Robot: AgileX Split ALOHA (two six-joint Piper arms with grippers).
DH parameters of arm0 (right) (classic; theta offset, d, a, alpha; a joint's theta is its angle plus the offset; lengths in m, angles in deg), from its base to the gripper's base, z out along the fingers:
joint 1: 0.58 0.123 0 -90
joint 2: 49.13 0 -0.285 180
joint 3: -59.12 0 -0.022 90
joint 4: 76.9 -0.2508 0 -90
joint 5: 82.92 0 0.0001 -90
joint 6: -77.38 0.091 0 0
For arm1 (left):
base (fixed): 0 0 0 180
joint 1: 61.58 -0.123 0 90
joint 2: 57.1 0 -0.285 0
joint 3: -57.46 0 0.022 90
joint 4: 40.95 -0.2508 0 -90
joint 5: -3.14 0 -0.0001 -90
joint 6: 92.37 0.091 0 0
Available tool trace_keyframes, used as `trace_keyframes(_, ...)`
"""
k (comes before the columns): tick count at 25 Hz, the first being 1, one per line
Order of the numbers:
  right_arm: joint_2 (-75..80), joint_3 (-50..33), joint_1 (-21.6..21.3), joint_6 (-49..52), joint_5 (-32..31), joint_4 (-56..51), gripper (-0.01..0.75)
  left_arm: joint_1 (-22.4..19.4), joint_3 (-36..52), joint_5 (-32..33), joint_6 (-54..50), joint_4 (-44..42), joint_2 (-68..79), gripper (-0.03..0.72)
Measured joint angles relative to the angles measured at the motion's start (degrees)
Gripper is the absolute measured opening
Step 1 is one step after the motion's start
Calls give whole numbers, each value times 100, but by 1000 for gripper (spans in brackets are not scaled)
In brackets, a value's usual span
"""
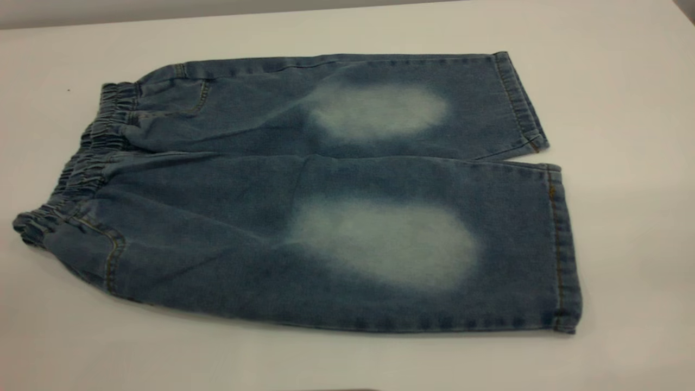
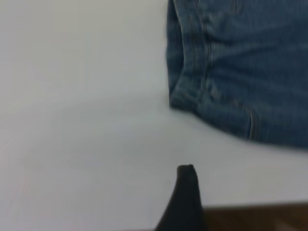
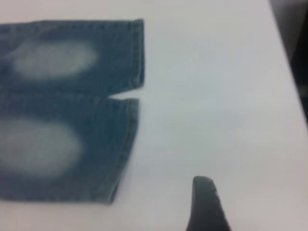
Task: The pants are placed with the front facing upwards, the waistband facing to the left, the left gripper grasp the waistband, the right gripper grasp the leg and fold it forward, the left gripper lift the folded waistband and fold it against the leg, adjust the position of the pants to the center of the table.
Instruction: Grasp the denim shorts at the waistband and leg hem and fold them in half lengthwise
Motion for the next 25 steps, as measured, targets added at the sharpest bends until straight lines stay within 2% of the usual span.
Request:
trace_keyframes(4, 1039, 98, 0, -277, 351, -204, 387, 0, -55, -735, -399, 0, 679, 529)
trace_keyframes(11, 3074, 179, 0, -1415, 1664, -987, 400, 0, -248, -1698, -526, 0, 3034, 516)
trace_keyframes(18, 4889, 179, 0, -2537, 2797, -2551, 498, 0, -875, -2165, -953, 0, 5448, 516)
trace_keyframes(25, 6362, 204, 0, -3912, 3221, -4426, 515, 0, -1123, -3167, -1398, 0, 7443, 516)
